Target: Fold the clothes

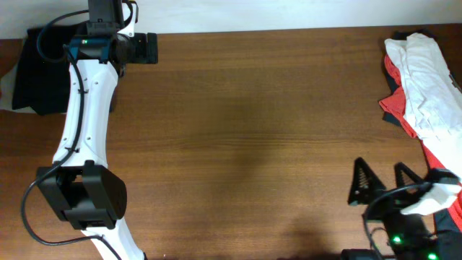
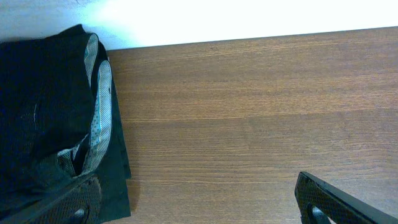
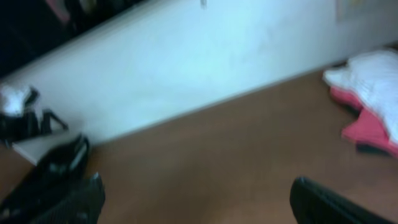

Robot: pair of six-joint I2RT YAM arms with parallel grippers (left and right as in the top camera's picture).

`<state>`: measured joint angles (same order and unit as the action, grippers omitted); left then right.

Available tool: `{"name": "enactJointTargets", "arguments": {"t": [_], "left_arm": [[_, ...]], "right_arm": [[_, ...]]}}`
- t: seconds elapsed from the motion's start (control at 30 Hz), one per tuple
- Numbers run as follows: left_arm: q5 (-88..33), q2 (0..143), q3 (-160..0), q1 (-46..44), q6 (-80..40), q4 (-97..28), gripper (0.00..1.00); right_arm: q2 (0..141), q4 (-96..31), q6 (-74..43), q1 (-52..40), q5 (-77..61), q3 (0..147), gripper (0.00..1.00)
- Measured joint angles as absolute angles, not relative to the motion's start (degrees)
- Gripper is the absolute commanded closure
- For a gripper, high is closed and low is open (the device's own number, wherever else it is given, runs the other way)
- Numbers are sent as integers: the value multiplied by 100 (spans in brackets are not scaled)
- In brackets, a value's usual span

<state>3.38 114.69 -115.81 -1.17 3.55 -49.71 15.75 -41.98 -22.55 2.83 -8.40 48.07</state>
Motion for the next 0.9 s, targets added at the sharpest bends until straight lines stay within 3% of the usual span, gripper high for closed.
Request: {"name": "enactJointTargets", "arguments": {"t": [0.33, 0.6, 0.8, 0.9], "left_arm": [[338, 11469, -11581, -117, 355, -4969, 1], [338, 11469, -11581, -117, 355, -4974, 1], [338, 11469, -11581, -117, 355, -4974, 1], [338, 11469, -11581, -117, 355, -4971, 1]], "right_arm": [[99, -770, -2250, 91, -687, 1232, 1], [80, 812, -2252, 91, -279, 189, 1], [80, 685, -1914, 91, -239, 60, 1], [71, -67, -1653, 91, -237, 58, 1]]}}
